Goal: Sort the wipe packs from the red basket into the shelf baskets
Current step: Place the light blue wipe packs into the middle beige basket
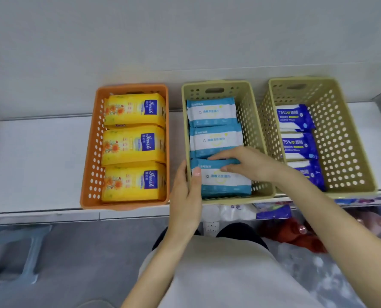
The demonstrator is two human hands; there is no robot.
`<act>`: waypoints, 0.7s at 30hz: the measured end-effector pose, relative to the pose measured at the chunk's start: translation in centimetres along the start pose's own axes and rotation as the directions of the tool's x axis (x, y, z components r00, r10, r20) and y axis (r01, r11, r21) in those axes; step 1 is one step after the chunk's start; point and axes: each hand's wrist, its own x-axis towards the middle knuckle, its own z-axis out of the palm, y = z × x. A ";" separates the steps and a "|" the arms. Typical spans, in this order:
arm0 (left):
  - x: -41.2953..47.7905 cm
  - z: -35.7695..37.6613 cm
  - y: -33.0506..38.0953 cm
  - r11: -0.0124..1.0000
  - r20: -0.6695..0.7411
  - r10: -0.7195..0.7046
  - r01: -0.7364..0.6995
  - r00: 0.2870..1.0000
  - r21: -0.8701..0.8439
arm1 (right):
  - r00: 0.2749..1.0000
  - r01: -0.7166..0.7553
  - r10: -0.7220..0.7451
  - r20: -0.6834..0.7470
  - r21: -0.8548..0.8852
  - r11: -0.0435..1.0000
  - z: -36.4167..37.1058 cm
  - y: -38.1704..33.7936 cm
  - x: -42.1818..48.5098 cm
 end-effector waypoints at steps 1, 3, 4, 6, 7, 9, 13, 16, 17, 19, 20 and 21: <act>-0.1 0.1 -0.1 1.000 -0.003 -0.001 0.001 1.000 -0.024 | 1.000 0.004 -0.004 0.005 -0.041 0.999 0.6 0.3 0.3; -0.3 0.3 0.0 0.999 -0.027 0.006 -0.007 1.000 -0.049 | 0.998 0.022 -0.030 -0.058 -0.149 0.989 1.1 0.9 0.6; -0.4 0.4 -0.1 0.999 -0.037 0.009 -0.011 0.999 -0.050 | 0.996 0.038 -0.054 -0.076 -0.195 0.980 1.2 1.0 0.6; -0.5 0.9 -0.4 0.999 -0.042 0.012 -0.014 0.999 -0.043 | 0.992 0.087 -0.105 -0.072 -0.221 0.971 1.1 1.1 0.7; -0.6 1.1 -0.7 0.999 -0.045 0.012 -0.013 0.999 -0.029 | 0.990 0.109 -0.126 -0.066 -0.223 0.969 1.0 1.3 0.9; -0.7 1.5 -1.6 0.999 -0.074 0.017 -0.014 0.997 0.040 | 0.986 0.132 -0.155 -0.055 -0.297 0.946 0.9 1.5 1.2; -1.1 1.7 -2.6 0.996 -0.088 -0.005 0.012 0.996 0.087 | 0.978 0.056 -0.144 -0.150 -0.478 0.877 1.9 1.3 0.9; -2.1 0.6 -2.1 0.998 -0.100 0.003 0.004 0.995 0.069 | 0.897 0.020 -0.192 -0.398 -0.397 0.917 2.8 1.1 -0.5; -2.5 -0.3 -2.0 0.999 -0.130 0.023 -0.016 0.991 0.052 | 0.862 0.016 -0.189 -0.471 -0.347 0.938 2.9 0.7 -0.9; -3.1 -2.5 -2.0 0.997 -0.202 0.061 -0.071 0.978 -0.043 | 0.843 0.037 -0.121 -0.525 -0.168 0.985 2.8 -1.1 -1.6; -3.5 -3.9 -2.0 0.992 -0.233 0.069 -0.092 0.970 -0.091 | 0.856 0.063 -0.089 -0.510 -0.069 0.996 2.9 -2.5 -2.0; -4.0 -5.5 -2.1 0.986 -0.266 0.075 -0.112 0.961 -0.126 | 0.865 0.095 -0.085 -0.494 -0.004 0.995 3.2 -4.1 -2.3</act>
